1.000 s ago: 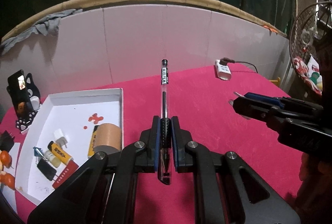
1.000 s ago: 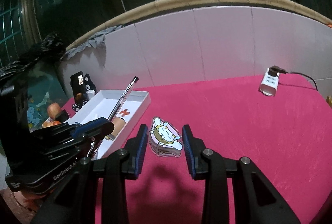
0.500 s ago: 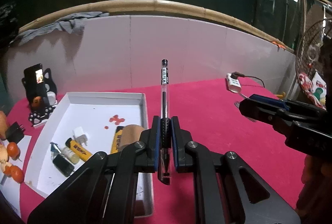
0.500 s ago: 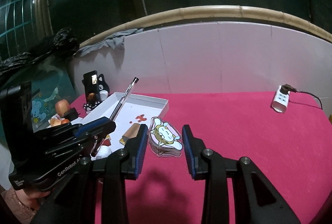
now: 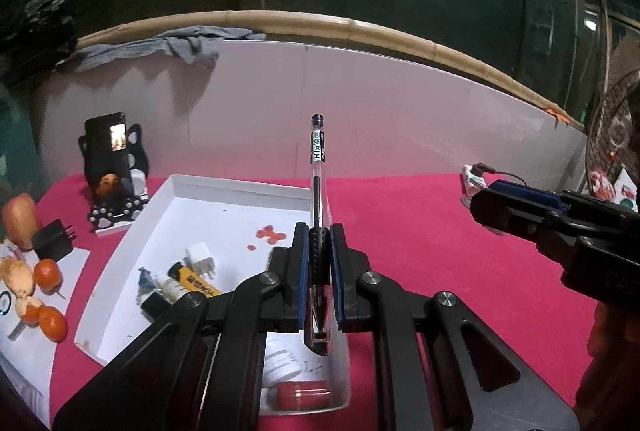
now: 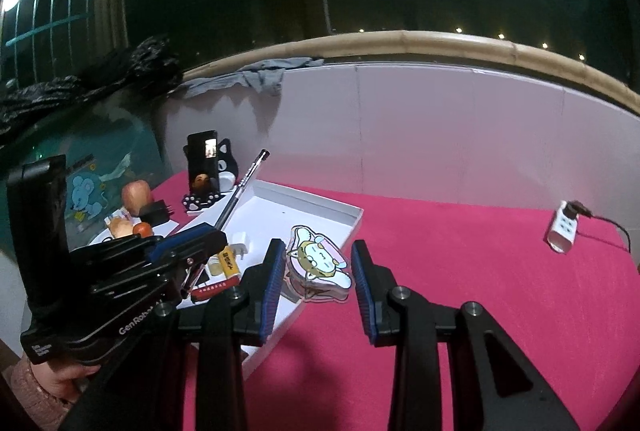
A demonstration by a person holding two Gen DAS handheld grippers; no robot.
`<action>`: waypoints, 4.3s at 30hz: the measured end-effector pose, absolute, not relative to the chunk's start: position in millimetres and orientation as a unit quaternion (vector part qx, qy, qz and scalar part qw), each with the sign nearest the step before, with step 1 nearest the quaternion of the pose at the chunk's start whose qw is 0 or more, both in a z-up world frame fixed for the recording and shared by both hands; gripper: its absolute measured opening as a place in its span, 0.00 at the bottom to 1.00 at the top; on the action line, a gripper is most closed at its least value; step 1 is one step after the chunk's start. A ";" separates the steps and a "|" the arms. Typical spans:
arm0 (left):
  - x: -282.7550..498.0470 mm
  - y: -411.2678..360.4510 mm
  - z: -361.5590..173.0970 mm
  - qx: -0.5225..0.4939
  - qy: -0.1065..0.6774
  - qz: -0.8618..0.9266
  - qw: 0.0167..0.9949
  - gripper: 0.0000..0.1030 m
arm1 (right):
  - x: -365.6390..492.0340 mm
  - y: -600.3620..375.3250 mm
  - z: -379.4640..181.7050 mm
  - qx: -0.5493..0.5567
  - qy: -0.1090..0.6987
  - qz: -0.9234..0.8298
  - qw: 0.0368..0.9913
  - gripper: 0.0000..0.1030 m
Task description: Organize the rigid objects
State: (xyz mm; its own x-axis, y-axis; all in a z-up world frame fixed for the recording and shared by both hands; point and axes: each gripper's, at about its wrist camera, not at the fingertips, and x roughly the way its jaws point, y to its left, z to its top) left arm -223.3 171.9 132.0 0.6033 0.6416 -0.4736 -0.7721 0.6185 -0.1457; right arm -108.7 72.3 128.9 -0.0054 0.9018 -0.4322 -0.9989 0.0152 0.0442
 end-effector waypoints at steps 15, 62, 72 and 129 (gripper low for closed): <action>-271.5 193.8 119.0 -0.194 0.180 0.440 0.858 0.09 | -149.2 101.9 131.7 -0.165 0.160 0.707 0.669 0.32; -272.2 279.9 52.7 -0.201 0.281 0.477 0.808 0.09 | -164.5 205.6 61.2 -0.193 0.261 0.692 0.645 0.32; -266.9 288.1 45.9 -0.217 0.292 0.465 0.807 0.13 | -159.6 210.4 52.5 -0.186 0.270 0.689 0.646 0.38; -273.8 99.2 148.6 -0.163 0.240 0.559 0.777 0.89 | -86.5 -36.9 122.2 0.028 0.142 0.590 0.794 1.00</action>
